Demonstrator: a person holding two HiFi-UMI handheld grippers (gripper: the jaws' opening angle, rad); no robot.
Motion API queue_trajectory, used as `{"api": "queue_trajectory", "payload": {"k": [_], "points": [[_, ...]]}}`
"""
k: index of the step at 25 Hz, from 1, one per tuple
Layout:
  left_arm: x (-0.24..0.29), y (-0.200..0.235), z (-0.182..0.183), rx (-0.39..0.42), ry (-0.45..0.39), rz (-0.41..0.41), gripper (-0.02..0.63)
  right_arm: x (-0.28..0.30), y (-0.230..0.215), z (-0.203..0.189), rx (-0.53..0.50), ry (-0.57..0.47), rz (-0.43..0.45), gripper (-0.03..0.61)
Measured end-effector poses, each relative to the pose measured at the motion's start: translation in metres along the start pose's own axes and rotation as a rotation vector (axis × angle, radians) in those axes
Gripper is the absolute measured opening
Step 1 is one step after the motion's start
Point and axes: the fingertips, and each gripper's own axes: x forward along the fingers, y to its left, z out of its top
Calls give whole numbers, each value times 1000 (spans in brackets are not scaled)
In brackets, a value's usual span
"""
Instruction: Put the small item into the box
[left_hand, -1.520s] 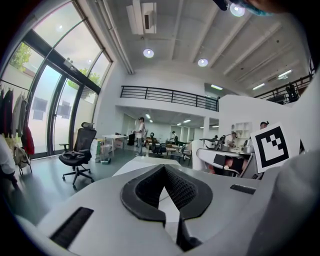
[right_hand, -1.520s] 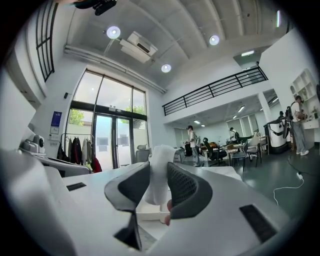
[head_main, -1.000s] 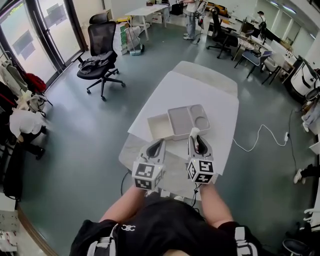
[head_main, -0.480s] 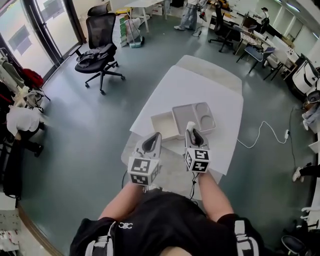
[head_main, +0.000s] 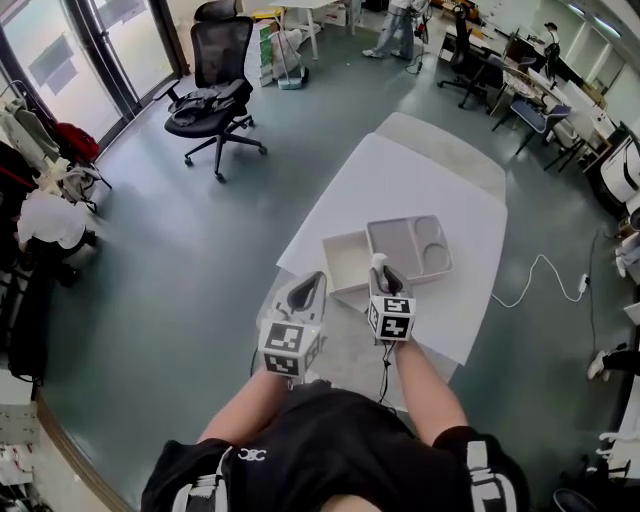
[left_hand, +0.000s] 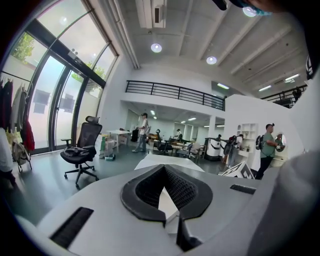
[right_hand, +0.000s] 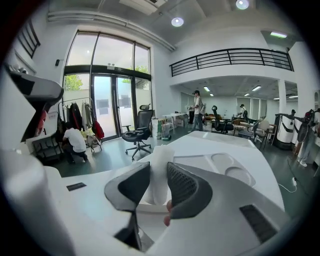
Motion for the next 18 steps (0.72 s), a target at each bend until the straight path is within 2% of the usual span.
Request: {"api": "queue_trajectory", "payload": {"k": [18], "points": [[30,79,-11,-36,46,17,5,102,31,-51,-3,243,2,107]]}}
